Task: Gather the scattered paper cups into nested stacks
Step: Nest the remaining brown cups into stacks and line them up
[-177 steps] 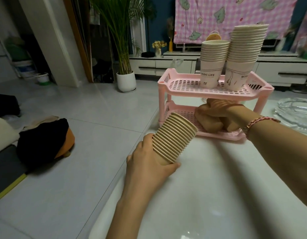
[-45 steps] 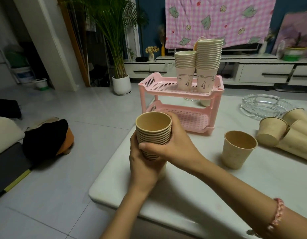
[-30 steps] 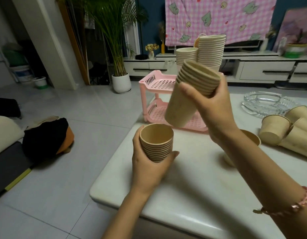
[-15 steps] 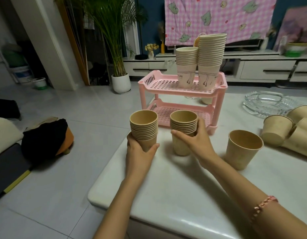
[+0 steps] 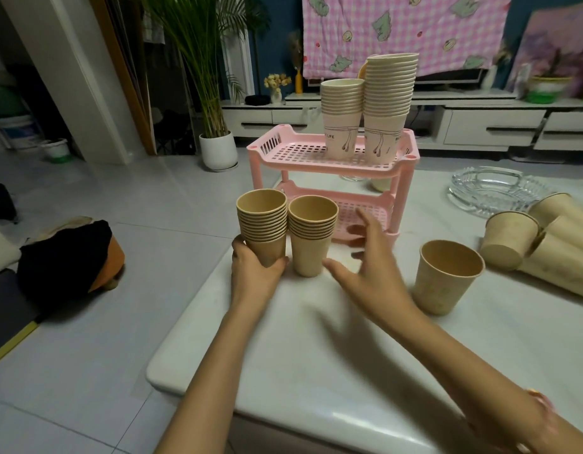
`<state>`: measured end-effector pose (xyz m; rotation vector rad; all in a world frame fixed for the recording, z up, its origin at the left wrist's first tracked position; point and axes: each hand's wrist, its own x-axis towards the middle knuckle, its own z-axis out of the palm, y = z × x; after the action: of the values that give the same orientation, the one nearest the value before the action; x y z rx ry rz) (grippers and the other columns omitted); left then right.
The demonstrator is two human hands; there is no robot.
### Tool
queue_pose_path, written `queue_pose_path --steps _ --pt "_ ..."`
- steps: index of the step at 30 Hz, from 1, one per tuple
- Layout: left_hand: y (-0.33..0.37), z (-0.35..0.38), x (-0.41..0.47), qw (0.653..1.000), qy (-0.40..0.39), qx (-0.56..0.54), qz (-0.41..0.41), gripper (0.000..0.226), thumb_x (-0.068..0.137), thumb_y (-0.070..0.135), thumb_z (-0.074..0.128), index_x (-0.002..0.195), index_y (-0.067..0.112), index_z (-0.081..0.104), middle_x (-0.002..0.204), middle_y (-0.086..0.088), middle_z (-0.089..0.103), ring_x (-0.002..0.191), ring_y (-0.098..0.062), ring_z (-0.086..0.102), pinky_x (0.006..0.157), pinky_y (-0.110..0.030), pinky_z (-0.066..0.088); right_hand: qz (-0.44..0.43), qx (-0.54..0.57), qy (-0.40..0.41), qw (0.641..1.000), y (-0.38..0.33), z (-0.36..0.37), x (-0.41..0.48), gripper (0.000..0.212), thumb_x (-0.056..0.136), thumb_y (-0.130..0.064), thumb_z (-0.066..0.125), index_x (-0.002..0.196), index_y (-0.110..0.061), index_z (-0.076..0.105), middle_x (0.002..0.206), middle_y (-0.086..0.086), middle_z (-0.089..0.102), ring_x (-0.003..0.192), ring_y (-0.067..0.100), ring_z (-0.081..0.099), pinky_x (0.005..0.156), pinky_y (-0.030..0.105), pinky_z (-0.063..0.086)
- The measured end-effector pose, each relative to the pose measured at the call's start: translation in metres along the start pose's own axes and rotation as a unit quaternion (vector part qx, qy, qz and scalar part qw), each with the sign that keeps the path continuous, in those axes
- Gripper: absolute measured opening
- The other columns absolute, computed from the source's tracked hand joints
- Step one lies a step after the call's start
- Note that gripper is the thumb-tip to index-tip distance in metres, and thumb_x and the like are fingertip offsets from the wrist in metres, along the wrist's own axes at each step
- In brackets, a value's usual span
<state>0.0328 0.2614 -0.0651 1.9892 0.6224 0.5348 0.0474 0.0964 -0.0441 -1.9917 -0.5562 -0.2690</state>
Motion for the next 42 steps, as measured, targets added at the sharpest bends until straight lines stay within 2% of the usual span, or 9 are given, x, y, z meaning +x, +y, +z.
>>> queue_pose_path --steps 2,5,10,15,21,27,31,33,42 --pt "0.004 -0.007 -0.018 0.998 0.044 0.045 -0.030 0.080 0.075 0.012 0.072 0.138 0.005 0.022 0.141 -0.019 0.028 0.126 -0.037 0.037 0.102 -0.040 0.035 -0.097 -0.104 0.049 0.989 -0.006 -0.035 -0.024 0.062 0.077 -0.013 0.068 0.132 -0.011 0.038 0.114 0.004 0.050 0.076 0.012 0.052 0.072 0.018 0.042" --pt "0.014 -0.005 -0.064 0.977 0.164 0.076 0.113 0.059 0.076 0.001 0.065 0.129 0.006 0.039 0.132 -0.015 0.036 0.119 -0.032 0.041 0.098 -0.040 0.040 -0.094 -0.279 0.078 0.952 0.002 -0.085 -0.042 0.050 0.077 -0.015 0.068 0.122 -0.011 0.047 0.111 0.014 0.053 0.083 0.030 0.058 0.063 0.037 0.046" --pt "0.035 0.030 -0.109 0.967 0.005 -0.039 0.253 0.031 0.082 0.017 0.059 0.112 0.012 0.053 0.111 0.005 0.042 0.098 -0.006 0.048 0.086 -0.021 0.041 -0.005 -0.397 -0.044 0.917 0.032 -0.107 -0.045 0.007 0.082 -0.018 0.058 0.085 -0.015 0.053 0.090 0.008 0.059 0.077 0.038 0.059 0.055 0.032 0.034" --pt "0.046 0.038 -0.106 0.971 0.048 -0.086 0.217 0.024 0.084 0.009 0.059 0.108 0.010 0.056 0.107 0.001 0.046 0.090 -0.013 0.052 0.080 -0.017 0.042 -0.145 -0.182 0.009 0.973 -0.004 -0.099 -0.025 0.012 0.090 -0.011 0.042 0.082 -0.005 0.049 0.078 0.006 0.050 0.067 0.031 0.051 0.060 0.040 0.042" --pt "0.048 0.040 -0.096 0.985 0.059 -0.126 0.100 0.021 0.084 0.001 0.057 0.104 0.006 0.057 0.106 -0.003 0.051 0.088 -0.015 0.051 0.063 0.003 0.034 -0.189 -0.090 -0.004 0.978 -0.064 -0.055 0.044 0.010 0.091 -0.003 0.042 0.090 0.000 0.051 0.087 0.008 0.049 0.078 0.020 0.044 0.064 0.023 0.034" --pt "0.047 0.044 -0.089 0.988 0.038 -0.129 0.077 0.020 0.083 -0.001 0.054 0.101 0.008 0.058 0.109 -0.007 0.055 0.085 -0.016 0.055 0.075 -0.014 0.037 -0.079 -0.263 -0.215 0.937 -0.043 -0.014 0.061 0.016 0.093 -0.017 0.041 0.094 -0.009 0.055 0.100 0.013 0.057 0.084 0.022 0.048 0.067 0.030 0.036" --pt "0.047 0.047 -0.089 0.986 0.031 -0.127 0.106 0.019 0.084 0.000 0.054 0.098 0.012 0.058 0.105 -0.006 0.057 0.078 -0.007 0.054 0.064 -0.009 0.039 -0.087 -0.200 -0.098 0.971 -0.028 -0.039 0.040 0.041 0.092 -0.039 0.044 0.128 -0.018 0.047 0.131 0.005 0.051 0.113 0.020 0.053 0.091 0.035 0.044" --pt "0.048 0.049 -0.090 0.985 0.016 -0.125 0.121 0.019 0.085 0.001 0.053 0.096 0.016 0.056 0.103 -0.003 0.057 0.077 0.000 0.053 0.062 -0.006 0.040 -0.093 -0.180 -0.033 0.979 -0.008 -0.068 0.023 0.036 0.091 -0.033 0.049 0.124 -0.019 0.049 0.128 0.003 0.052 0.096 0.013 0.058 0.088 0.034 0.045" --pt "0.073 0.085 -0.107 0.976 -0.098 -0.074 0.181 0.018 0.087 0.009 0.052 0.104 0.014 0.057 0.107 0.000 0.059 0.075 0.001 0.053 0.076 -0.023 0.047 0.056 -0.411 0.060 0.908 0.091 -0.193 -0.004 0.058 0.075 -0.015 0.068 0.127 0.001 0.047 0.119 0.033 0.051 0.107 0.047 0.047 0.092 0.048 0.038"
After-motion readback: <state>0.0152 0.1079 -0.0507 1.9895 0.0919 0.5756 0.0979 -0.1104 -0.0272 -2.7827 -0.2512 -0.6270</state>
